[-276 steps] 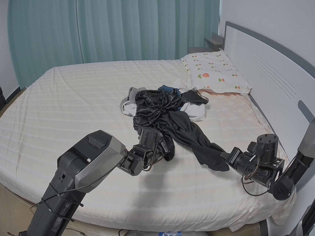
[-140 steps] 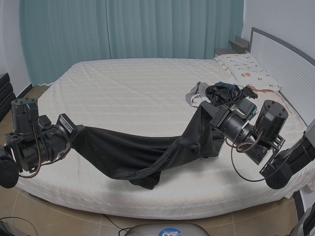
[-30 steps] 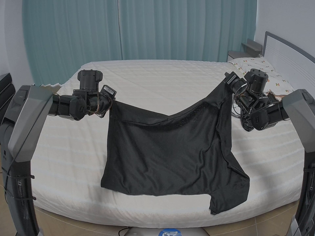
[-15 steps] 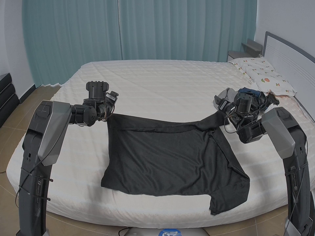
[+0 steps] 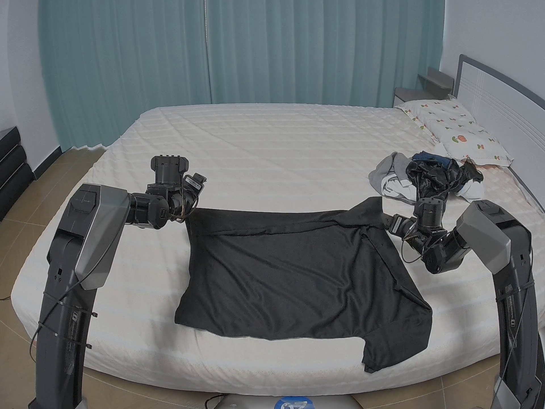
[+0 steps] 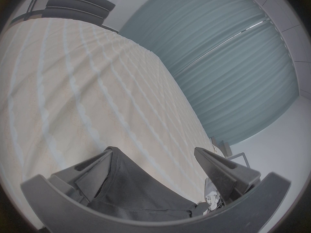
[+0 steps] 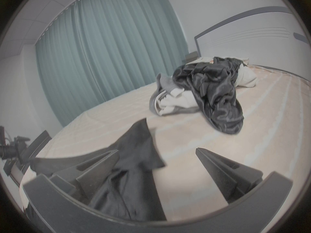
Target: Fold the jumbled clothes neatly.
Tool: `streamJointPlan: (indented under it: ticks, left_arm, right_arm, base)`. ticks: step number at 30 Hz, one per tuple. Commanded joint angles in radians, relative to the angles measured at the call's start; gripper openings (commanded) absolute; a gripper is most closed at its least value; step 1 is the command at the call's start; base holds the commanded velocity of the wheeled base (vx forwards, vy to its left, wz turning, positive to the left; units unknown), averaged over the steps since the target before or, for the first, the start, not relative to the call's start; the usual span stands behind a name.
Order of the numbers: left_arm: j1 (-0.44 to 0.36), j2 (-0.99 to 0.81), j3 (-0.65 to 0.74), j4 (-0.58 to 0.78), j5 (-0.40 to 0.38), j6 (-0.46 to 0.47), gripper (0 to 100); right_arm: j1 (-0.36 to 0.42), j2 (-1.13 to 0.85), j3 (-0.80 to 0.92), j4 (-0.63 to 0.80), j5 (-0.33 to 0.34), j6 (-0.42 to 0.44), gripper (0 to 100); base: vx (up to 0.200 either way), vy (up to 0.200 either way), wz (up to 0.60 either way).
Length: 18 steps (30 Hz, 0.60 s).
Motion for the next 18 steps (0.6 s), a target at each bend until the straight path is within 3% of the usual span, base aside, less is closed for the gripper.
streamJointPlan:
  ticks: [1, 5, 15, 16, 18]
  left_arm:
    - [0.01, -0.045, 0.0, 0.011, -0.055, -0.002, 100]
    - [0.021, -0.073, 0.0, 0.076, -0.176, -0.052, 100]
    - [0.087, -0.079, 0.0, 0.022, -0.208, -0.239, 100]
    - [0.094, -0.08, 0.0, 0.027, -0.228, -0.256, 100]
    - [0.105, -0.085, 0.0, 0.097, -0.365, -0.288, 100]
  right_arm:
    - [0.003, -0.09, 0.158, -0.062, 0.037, -0.044, 100]
    - [0.008, -0.123, 0.236, -0.082, 0.047, -0.052, 100]
    - [0.018, -0.179, 0.418, -0.158, 0.073, -0.153, 100]
    - [0.02, -0.18, 0.429, -0.163, 0.073, -0.156, 100]
    - [0.02, -0.192, 0.467, -0.177, 0.078, -0.172, 100]
  base:
    - [0.0, 0.0, 0.0]
    - [0.0, 0.0, 0.0]
    - [0.0, 0.0, 0.0]
    - [0.0, 0.0, 0.0]
    - [0.0, 0.0, 0.0]
